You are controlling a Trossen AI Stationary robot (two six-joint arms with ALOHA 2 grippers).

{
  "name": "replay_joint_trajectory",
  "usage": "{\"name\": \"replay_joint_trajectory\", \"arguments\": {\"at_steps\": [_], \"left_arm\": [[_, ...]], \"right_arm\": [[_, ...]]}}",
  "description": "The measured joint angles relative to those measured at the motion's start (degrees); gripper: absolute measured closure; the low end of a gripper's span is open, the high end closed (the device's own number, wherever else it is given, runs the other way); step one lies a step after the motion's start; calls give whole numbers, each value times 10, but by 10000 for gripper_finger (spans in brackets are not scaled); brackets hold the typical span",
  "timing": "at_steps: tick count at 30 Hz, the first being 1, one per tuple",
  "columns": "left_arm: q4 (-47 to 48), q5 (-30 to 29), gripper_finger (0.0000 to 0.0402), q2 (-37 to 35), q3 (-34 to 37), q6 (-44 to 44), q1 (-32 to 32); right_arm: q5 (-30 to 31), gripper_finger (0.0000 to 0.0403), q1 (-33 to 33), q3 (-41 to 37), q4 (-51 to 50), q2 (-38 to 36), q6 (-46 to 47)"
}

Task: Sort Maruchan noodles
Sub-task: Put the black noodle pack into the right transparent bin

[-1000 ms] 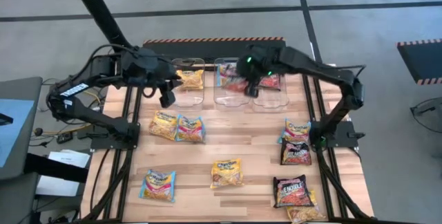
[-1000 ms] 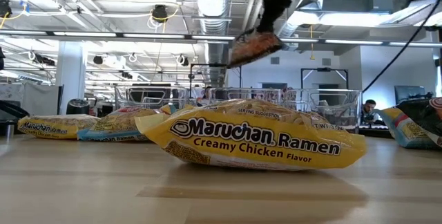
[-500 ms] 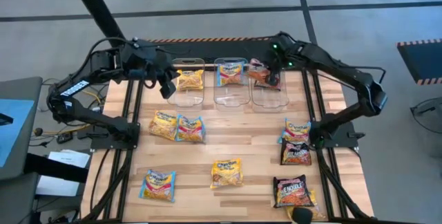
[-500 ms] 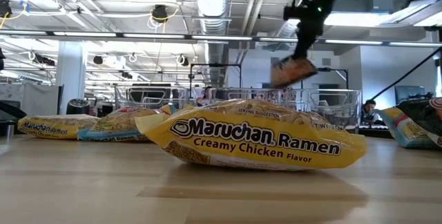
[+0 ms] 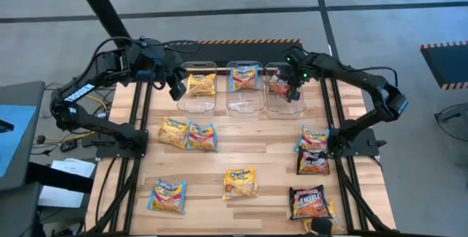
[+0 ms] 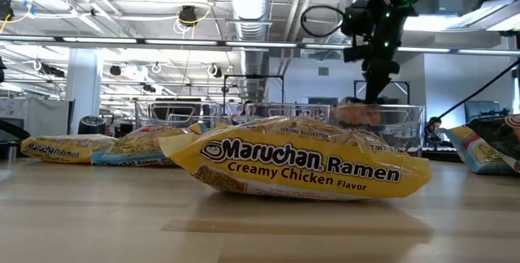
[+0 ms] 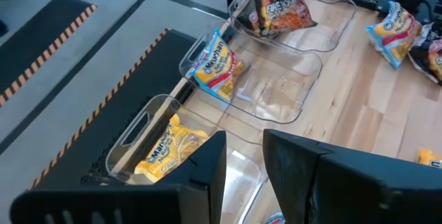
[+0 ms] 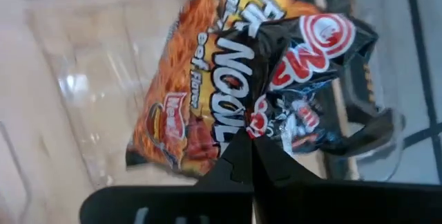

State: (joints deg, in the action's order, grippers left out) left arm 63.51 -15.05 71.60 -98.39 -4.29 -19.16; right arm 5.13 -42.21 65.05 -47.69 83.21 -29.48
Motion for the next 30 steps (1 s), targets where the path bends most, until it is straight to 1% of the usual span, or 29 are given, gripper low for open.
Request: {"name": "replay_joint_trajectory", "arguments": {"at_steps": [6, 11, 16, 22, 26, 30], "left_arm": [[0, -5, 316, 0, 0, -3, 0], [0, -6, 316, 0, 0, -8, 0], [0, -7, 316, 0, 0, -9, 0], [0, -7, 316, 0, 0, -11, 0], [0, -7, 316, 0, 0, -21, 0], [0, -7, 316, 0, 0, -24, 0]], "right_arm": [[33, 399, -8, 0, 8, 15, -12], [55, 399, -15, 0, 22, 0, -8], [49, 399, -22, 1, 31, -6, -38], [-10, 399, -18, 1, 32, -6, -61], [-13, 399, -12, 1, 34, -5, -82], [-13, 399, -14, 1, 34, 14, -82]]}}
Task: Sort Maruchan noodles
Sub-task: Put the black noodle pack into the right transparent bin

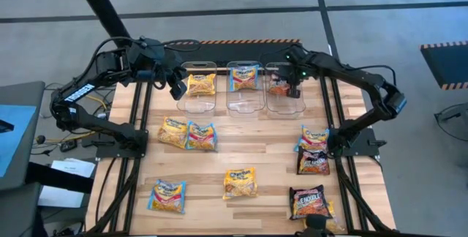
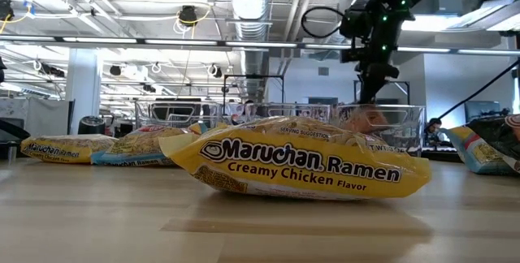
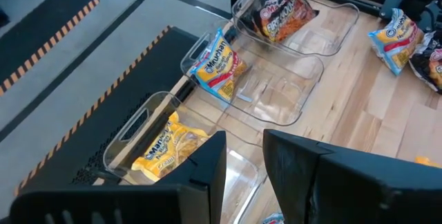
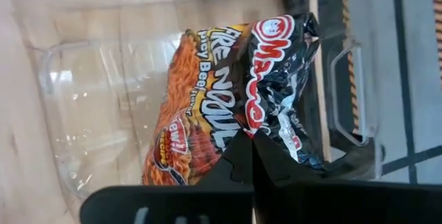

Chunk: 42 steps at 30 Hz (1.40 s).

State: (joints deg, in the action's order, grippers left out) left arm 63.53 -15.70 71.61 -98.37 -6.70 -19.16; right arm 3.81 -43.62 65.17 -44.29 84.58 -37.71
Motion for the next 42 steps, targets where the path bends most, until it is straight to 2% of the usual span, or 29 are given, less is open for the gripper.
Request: {"name": "replay_joint_trajectory", "arguments": {"at_steps": [9, 13, 18, 32, 42], "left_arm": [[1, 0, 316, 0, 0, 0, 0], [2, 0, 316, 0, 0, 4, 0], [3, 0, 316, 0, 0, 13, 0], [14, 0, 316, 0, 0, 13, 0], [19, 0, 316, 0, 0, 13, 0]], "right_arm": [[34, 398, 0, 0, 27, 48, 3], [47, 373, 3, 0, 26, 57, 8], [94, 338, 13, 0, 28, 57, 8], [98, 266, 37, 0, 0, 56, 17], [100, 253, 61, 0, -39, 53, 67]]}}
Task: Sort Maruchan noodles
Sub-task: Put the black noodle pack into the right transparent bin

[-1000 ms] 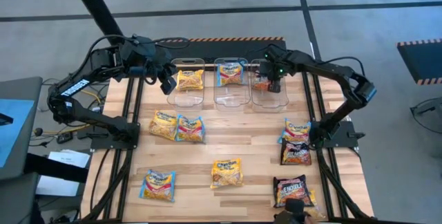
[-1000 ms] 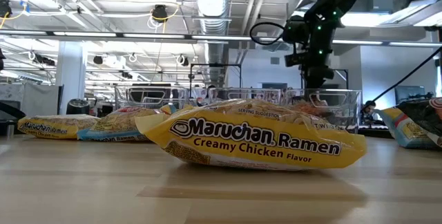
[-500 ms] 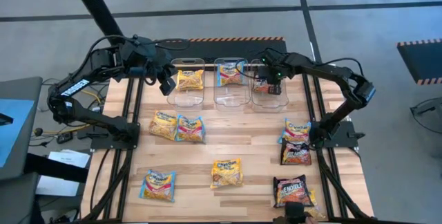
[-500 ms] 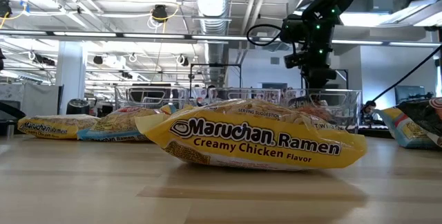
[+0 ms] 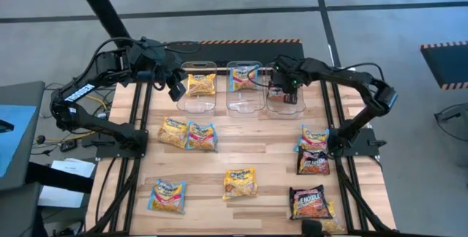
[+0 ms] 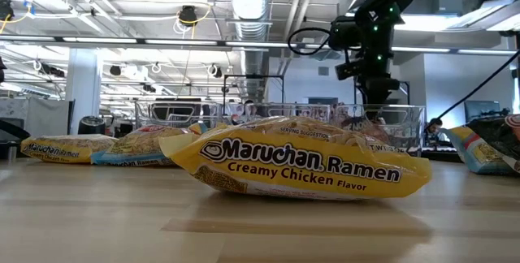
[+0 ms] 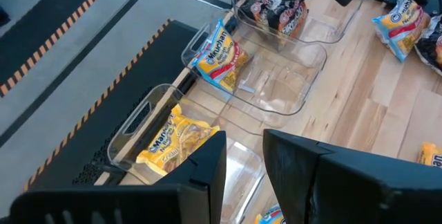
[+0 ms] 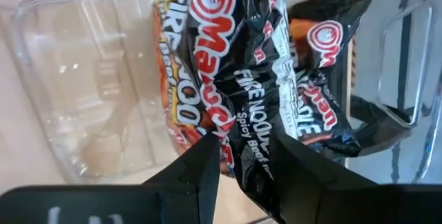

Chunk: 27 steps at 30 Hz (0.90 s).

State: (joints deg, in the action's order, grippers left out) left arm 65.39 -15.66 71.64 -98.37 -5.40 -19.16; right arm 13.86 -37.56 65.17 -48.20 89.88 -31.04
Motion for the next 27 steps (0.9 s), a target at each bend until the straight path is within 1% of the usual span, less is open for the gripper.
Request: {"name": "replay_joint_trajectory", "arguments": {"at_steps": [6, 13, 14, 15, 18, 20, 21, 27], "left_arm": [[0, 0, 316, 0, 0, 0, 0], [0, 0, 316, 0, 0, 0, 0], [0, 0, 316, 0, 0, 0, 0], [0, 0, 316, 0, 0, 0, 0], [0, 0, 316, 0, 0, 0, 0], [0, 0, 316, 0, 0, 0, 0], [0, 0, 316, 0, 0, 2, 0], [-1, 0, 316, 0, 0, 13, 0]], "right_arm": [[0, 253, 13, 0, -4, -20, 25], [-6, 253, 12, 0, -21, -73, 77], [-21, 253, 12, 0, -24, -81, 86], [-50, 253, 12, 0, -29, -88, 96], [-201, 253, 5, 0, -48, -94, 135], [-263, 253, 0, 0, -56, -83, 157], [-275, 253, -3, 0, -60, -74, 160], [-276, 253, -12, 0, -59, -10, 141]]}}
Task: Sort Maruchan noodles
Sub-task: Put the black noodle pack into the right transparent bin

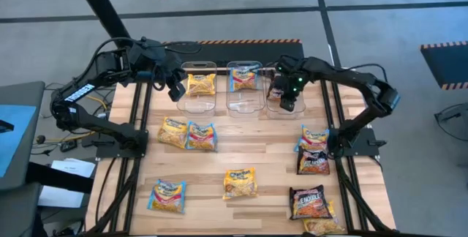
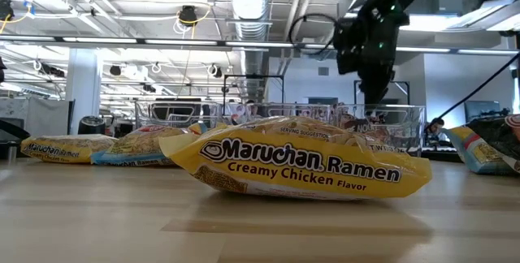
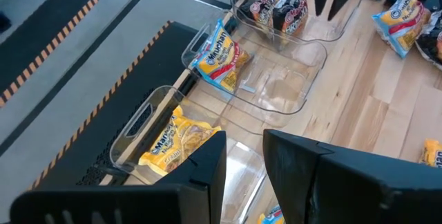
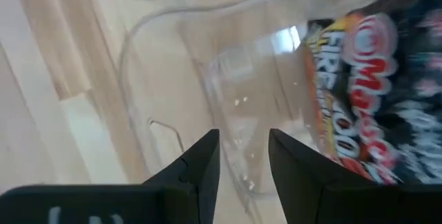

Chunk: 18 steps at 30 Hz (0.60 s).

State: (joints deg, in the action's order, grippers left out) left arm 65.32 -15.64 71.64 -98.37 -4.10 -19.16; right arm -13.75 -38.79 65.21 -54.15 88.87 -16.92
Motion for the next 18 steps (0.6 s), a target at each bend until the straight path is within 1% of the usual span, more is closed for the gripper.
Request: {"name": "replay_joint_trajectory", "arguments": {"at_steps": [3, 8, 12, 18], "left_arm": [[0, 0, 316, 0, 0, 0, 0], [3, 0, 316, 0, 0, 0, 0], [10, 0, 316, 0, 0, -1, 0], [13, 0, 316, 0, 0, -11, 0]], "right_arm": [[9, 253, -4, 0, 0, 35, 0], [88, 265, -4, 0, 27, 70, 0], [94, 272, -12, 1, 42, 91, 1], [153, 272, -31, 13, 56, 114, 31]]}}
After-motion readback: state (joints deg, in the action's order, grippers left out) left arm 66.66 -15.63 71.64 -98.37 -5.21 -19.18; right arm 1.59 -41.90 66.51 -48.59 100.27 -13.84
